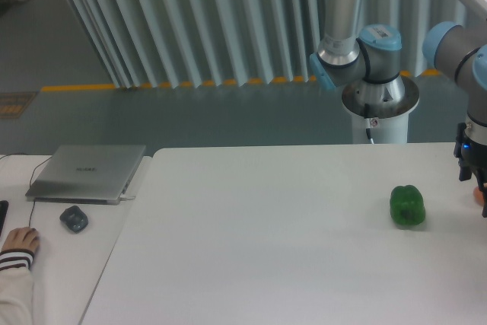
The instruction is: Place the red pepper on the table
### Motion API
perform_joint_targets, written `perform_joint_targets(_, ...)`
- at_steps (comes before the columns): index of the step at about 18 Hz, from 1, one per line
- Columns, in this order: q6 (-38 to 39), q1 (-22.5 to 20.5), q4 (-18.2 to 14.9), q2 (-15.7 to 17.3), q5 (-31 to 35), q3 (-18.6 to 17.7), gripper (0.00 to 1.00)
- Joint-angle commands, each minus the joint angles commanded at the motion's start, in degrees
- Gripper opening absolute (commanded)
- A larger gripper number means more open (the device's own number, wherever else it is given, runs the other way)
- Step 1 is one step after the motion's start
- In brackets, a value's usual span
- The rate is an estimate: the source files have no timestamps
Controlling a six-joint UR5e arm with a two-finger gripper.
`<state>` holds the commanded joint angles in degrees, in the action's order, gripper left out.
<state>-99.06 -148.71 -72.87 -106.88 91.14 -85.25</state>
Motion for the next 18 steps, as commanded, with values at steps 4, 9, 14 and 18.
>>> perform_joint_targets(4, -0.4, -0.6, 0.4, 0.1, 1.5, -0.4, 1.00)
perform_joint_targets(9, -14.1, -5.8, 0.5, 1.0, 8.5, -1.3, 1.00)
perform_joint_targets(14, -29.9, -10.9, 3.1, -0.8, 17.2, 0.9, 1.00)
perform_joint_targets(18, -36.4, -15.6, 9.9, -4.2, 17.0, 1.7, 1.00)
